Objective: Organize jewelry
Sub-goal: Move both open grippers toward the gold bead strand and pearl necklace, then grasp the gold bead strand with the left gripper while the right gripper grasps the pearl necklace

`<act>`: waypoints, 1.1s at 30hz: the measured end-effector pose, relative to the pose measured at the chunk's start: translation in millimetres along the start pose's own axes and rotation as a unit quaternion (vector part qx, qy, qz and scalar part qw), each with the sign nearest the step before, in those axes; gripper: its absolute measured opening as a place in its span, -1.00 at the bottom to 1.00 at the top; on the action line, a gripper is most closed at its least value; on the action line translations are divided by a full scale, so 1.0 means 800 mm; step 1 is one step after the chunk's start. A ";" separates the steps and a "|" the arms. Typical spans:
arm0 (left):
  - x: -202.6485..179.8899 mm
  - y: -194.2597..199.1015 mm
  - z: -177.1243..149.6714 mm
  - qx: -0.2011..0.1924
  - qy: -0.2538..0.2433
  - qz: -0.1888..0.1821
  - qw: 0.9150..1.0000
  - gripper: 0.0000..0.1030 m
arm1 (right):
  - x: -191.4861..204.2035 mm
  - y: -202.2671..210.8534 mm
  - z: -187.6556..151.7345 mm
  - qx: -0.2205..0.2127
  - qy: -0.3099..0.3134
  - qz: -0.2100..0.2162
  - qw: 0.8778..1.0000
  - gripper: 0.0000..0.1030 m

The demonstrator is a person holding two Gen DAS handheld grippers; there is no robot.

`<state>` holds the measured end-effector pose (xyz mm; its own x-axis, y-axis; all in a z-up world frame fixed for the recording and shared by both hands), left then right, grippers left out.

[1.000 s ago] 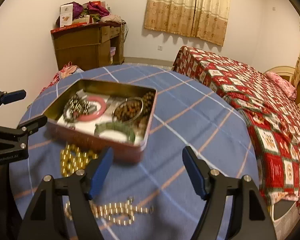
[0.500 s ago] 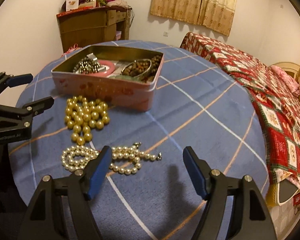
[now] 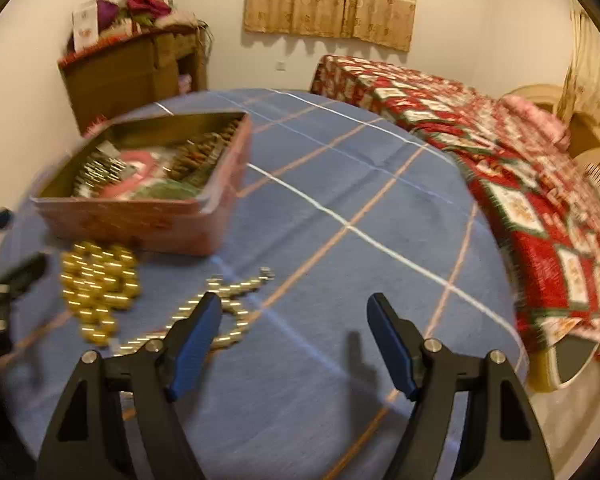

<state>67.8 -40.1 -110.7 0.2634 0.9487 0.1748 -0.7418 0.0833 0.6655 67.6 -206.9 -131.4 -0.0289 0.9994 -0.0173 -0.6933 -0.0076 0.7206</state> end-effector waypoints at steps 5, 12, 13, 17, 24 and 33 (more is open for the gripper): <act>-0.017 -0.010 0.005 0.010 -0.013 -0.003 1.000 0.64 | 0.037 -0.001 -0.008 0.013 0.018 0.046 0.999 0.49; -0.025 -0.037 0.001 0.039 -0.026 0.010 0.999 0.63 | 0.023 -0.010 -0.010 0.023 0.029 0.019 0.999 0.14; -0.027 -0.039 0.001 0.043 -0.030 0.012 0.999 0.63 | 0.018 -0.010 -0.010 0.022 0.030 0.011 0.999 0.09; -0.029 -0.043 0.001 0.046 -0.035 -0.006 0.998 0.38 | 0.012 -0.010 -0.010 0.020 0.029 0.018 0.999 -0.08; -0.044 -0.039 0.001 0.051 -0.050 -0.067 0.995 -0.71 | 0.028 -0.008 -0.012 0.007 0.047 0.051 0.998 -0.60; -0.005 -0.030 -0.016 0.050 -0.042 -0.054 0.996 -0.81 | 0.024 -0.010 -0.017 0.012 0.048 0.074 0.996 -0.71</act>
Point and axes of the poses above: each gripper's, at about its wrist camera, not at the fingertips, and y roughly against the way its jaws point, x to its left, z to its top, the point moved 1 cm from there along -y, roughly the way its jaws point
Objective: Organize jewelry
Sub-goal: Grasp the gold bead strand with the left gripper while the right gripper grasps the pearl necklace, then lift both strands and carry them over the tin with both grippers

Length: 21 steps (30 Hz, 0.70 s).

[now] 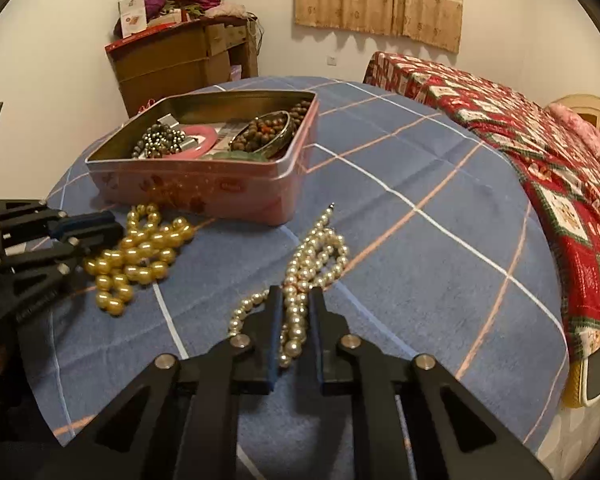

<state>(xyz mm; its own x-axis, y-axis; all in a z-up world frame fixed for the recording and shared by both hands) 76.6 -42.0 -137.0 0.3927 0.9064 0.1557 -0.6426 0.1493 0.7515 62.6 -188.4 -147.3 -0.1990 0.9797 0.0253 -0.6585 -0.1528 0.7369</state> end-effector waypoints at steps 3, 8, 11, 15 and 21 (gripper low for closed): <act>0.019 0.007 -0.006 -0.007 0.021 0.005 1.000 -0.82 | 0.001 0.002 -0.001 0.000 0.004 0.001 1.000 -0.72; 0.035 0.031 -0.001 -0.038 0.026 0.027 0.999 -0.82 | 0.005 0.010 -0.002 -0.015 0.014 -0.003 1.000 -0.83; 0.042 0.047 0.006 -0.056 0.031 0.029 0.998 -0.82 | 0.007 0.023 0.002 -0.030 0.021 -0.009 0.999 -0.84; 0.047 0.065 0.014 -0.074 0.039 0.023 0.996 -0.82 | 0.007 0.035 0.007 -0.042 0.023 -0.011 0.999 -0.84; 0.051 0.090 0.025 -0.100 0.042 0.024 0.994 -0.82 | 0.009 0.056 0.015 -0.068 0.026 -0.014 0.997 -0.84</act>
Point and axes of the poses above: each gripper's, at about its wrist camera, not at the fingertips, and y roughly against the way its jaws point, x to its left, z to its top, the point moved 1 cm from there along -y, roughly the way its jaws point
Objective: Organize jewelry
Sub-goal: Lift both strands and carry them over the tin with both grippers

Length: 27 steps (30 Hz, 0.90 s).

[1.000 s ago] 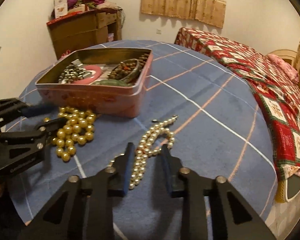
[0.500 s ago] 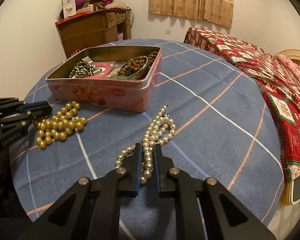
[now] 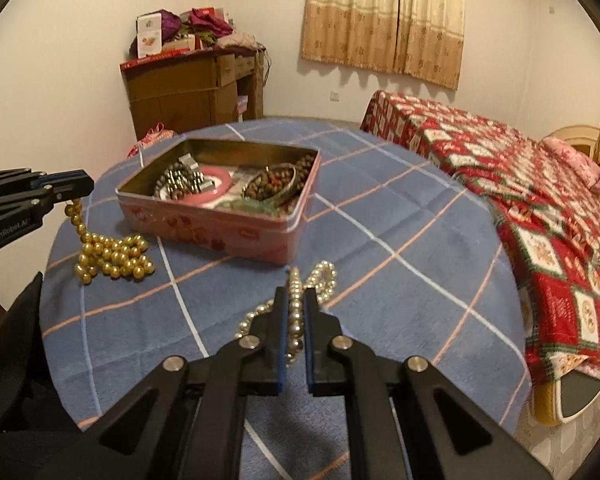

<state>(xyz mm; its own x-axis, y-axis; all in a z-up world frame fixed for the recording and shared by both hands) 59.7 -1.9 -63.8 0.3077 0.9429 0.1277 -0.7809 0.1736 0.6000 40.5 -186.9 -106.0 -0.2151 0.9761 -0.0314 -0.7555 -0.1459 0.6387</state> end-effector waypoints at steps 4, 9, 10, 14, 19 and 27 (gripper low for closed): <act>-0.001 0.010 0.007 -0.011 -0.009 0.014 1.000 -0.82 | 0.008 0.016 0.011 -0.026 0.016 -0.011 0.999 -0.84; 0.002 0.027 0.024 -0.032 -0.013 0.020 0.999 -0.82 | 0.015 0.028 0.022 -0.044 0.028 -0.014 0.999 -0.84; 0.003 0.030 0.028 -0.038 -0.017 0.023 0.999 -0.82 | 0.017 0.029 0.025 -0.047 0.030 -0.014 0.998 -0.84; 0.003 0.038 0.042 -0.050 -0.022 0.026 0.998 -0.82 | 0.021 0.035 0.034 -0.061 0.036 -0.015 0.997 -0.84; 0.002 0.043 0.056 -0.061 -0.030 0.029 0.997 -0.82 | 0.022 0.041 0.044 -0.074 0.039 -0.014 0.996 -0.84; -0.003 0.049 0.084 -0.081 -0.050 0.036 0.995 -0.82 | 0.022 0.047 0.064 -0.090 0.051 -0.018 0.995 -0.84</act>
Point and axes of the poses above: each gripper's, at about its wrist camera, not at the fingertips, and y roughly against the way its jaws point, x to its left, z to its top, the point moved 1 cm from there along -y, roughly the way its jaws point
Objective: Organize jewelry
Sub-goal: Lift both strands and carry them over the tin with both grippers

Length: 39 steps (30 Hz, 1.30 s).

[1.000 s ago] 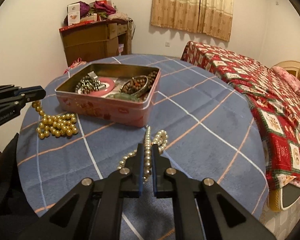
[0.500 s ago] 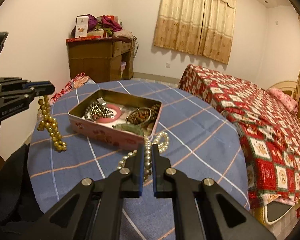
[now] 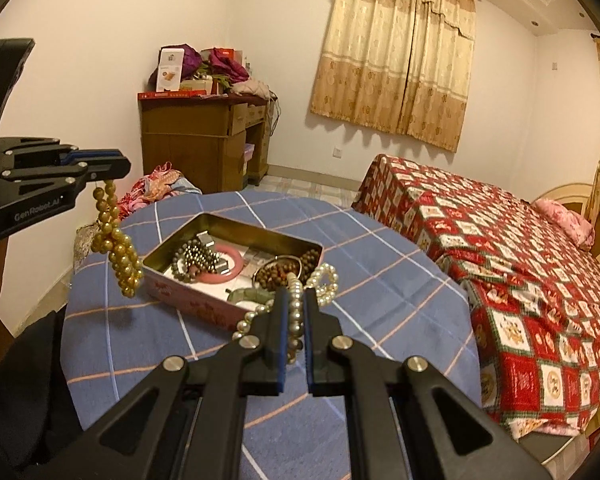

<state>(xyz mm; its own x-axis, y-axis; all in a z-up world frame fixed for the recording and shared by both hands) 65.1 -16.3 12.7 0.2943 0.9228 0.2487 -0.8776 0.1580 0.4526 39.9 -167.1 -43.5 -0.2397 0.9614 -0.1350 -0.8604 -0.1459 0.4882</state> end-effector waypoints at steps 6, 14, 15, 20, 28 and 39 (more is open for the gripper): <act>-0.003 -0.009 0.017 -0.004 -0.018 0.008 1.000 -0.82 | -0.002 -0.001 0.013 -0.007 0.013 -0.005 1.000 -0.84; 0.000 -0.020 0.043 -0.017 -0.018 0.015 1.000 -0.82 | -0.012 -0.003 0.033 -0.019 0.018 -0.013 1.000 -0.84; 0.000 -0.021 0.046 -0.018 -0.019 0.016 1.000 -0.82 | -0.013 -0.003 0.036 -0.020 0.018 -0.013 1.000 -0.84; 0.000 -0.028 0.060 -0.023 -0.021 0.019 0.999 -0.82 | -0.014 -0.007 0.049 -0.026 0.026 -0.016 0.999 -0.84; 0.014 -0.053 0.067 -0.014 0.004 0.021 1.000 -0.82 | -0.016 -0.018 0.064 -0.031 0.025 -0.014 0.999 -0.84; 0.018 -0.086 0.059 0.008 0.018 0.025 1.000 -0.82 | -0.012 -0.045 0.075 -0.021 0.023 -0.015 0.999 -0.84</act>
<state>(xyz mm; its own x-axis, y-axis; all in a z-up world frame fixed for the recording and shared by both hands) 147.3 -30.2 25.8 0.2374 0.9411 0.2409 -0.8845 0.1068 0.4542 100.0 -157.5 -8.2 -0.2330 0.9537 -0.1900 -0.8858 -0.1275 0.4462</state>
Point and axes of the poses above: each gripper's, at about its wrist camera, not at the fingertips, and y roughly against the way its jaws point, x to its left, z to its top, the point moved 1 cm from there along -y, roughly the way its jaws point
